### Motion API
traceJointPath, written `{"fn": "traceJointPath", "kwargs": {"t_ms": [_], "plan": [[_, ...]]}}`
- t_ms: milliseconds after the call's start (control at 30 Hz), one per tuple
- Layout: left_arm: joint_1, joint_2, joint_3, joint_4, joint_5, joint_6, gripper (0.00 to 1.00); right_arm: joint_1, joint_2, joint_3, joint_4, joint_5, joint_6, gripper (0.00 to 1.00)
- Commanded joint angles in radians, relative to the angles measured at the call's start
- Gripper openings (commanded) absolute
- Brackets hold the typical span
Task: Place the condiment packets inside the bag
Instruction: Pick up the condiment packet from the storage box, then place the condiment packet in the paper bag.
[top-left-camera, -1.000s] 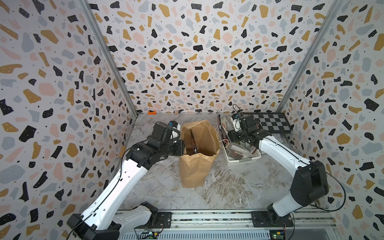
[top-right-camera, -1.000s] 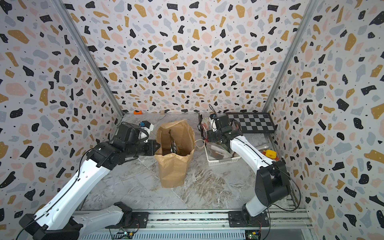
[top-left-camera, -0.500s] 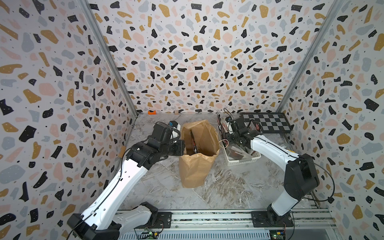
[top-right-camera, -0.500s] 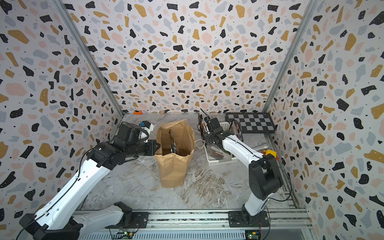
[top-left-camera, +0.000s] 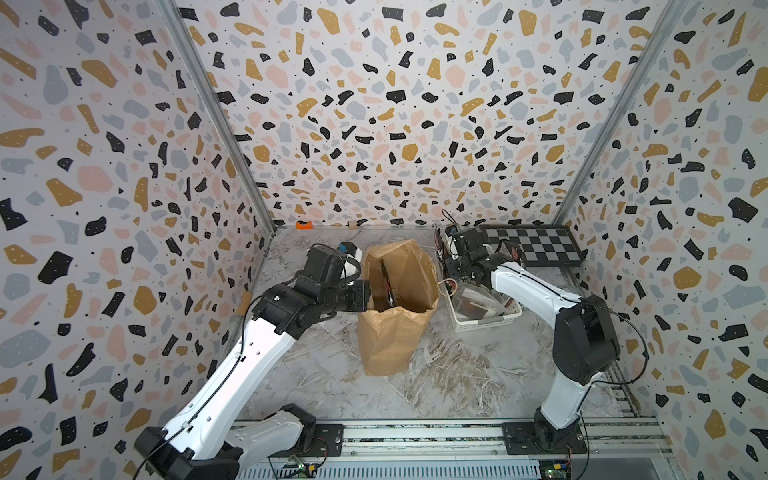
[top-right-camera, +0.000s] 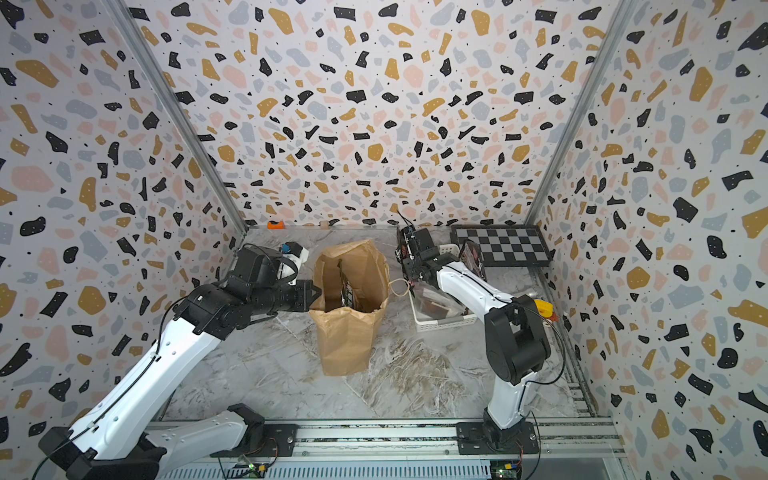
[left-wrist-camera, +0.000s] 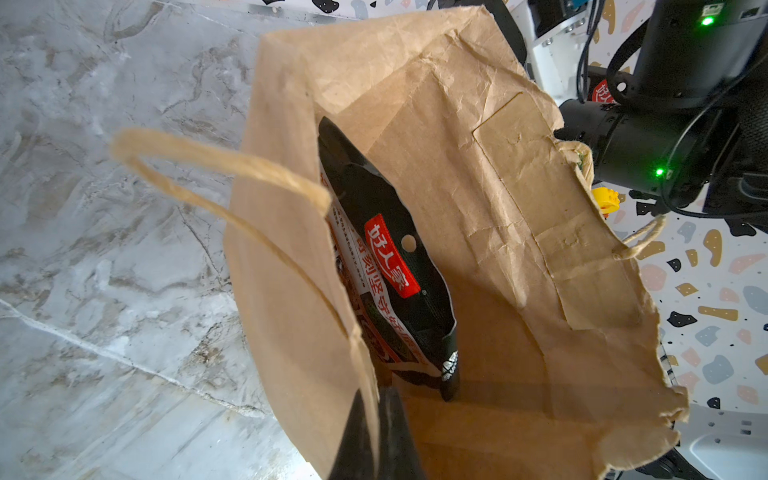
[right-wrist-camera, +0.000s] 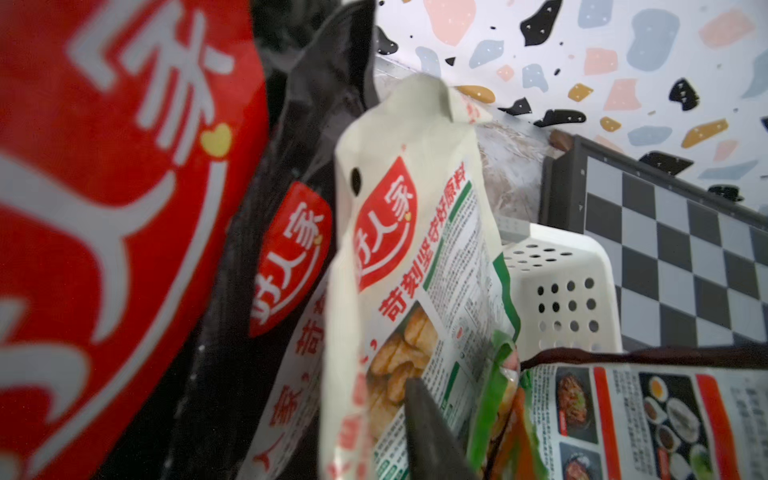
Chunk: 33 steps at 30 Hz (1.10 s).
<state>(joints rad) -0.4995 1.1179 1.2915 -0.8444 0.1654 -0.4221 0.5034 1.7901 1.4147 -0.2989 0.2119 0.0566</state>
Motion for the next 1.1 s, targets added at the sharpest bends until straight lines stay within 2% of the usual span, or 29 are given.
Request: {"fn": "traceJointPath", "kwargs": {"t_ms": [0,133,267,500,667,800,967,1067], "plan": [[-0.001,-0.007,0.001,0.019,0.013,0.037,0.0,-0.007,-0.086,-0.006,0.043,0.031,0.016,0.0],[-0.001,-0.03,0.019,0.005,-0.032,0.051,0.0,-0.007,-0.209,-0.055,0.059,0.103,-0.004,0.0],[-0.001,-0.042,0.031,0.003,-0.054,0.061,0.0,-0.006,-0.32,-0.043,0.035,0.085,-0.048,0.0],[-0.002,-0.031,0.007,0.008,-0.037,0.054,0.0,-0.001,-0.425,0.122,-0.111,-0.145,-0.085,0.0],[-0.001,-0.028,0.005,0.013,-0.035,0.054,0.0,0.015,-0.447,0.296,-0.19,-0.298,-0.03,0.0],[-0.002,-0.026,0.003,0.016,-0.029,0.049,0.0,0.07,-0.433,0.439,-0.23,-0.39,0.002,0.0],[-0.002,-0.021,0.0,0.016,-0.021,0.045,0.0,0.115,-0.393,0.584,-0.247,-0.56,0.132,0.0],[-0.001,-0.023,0.0,0.018,-0.023,0.042,0.0,0.142,-0.396,0.562,-0.204,-0.612,0.225,0.0]]}}
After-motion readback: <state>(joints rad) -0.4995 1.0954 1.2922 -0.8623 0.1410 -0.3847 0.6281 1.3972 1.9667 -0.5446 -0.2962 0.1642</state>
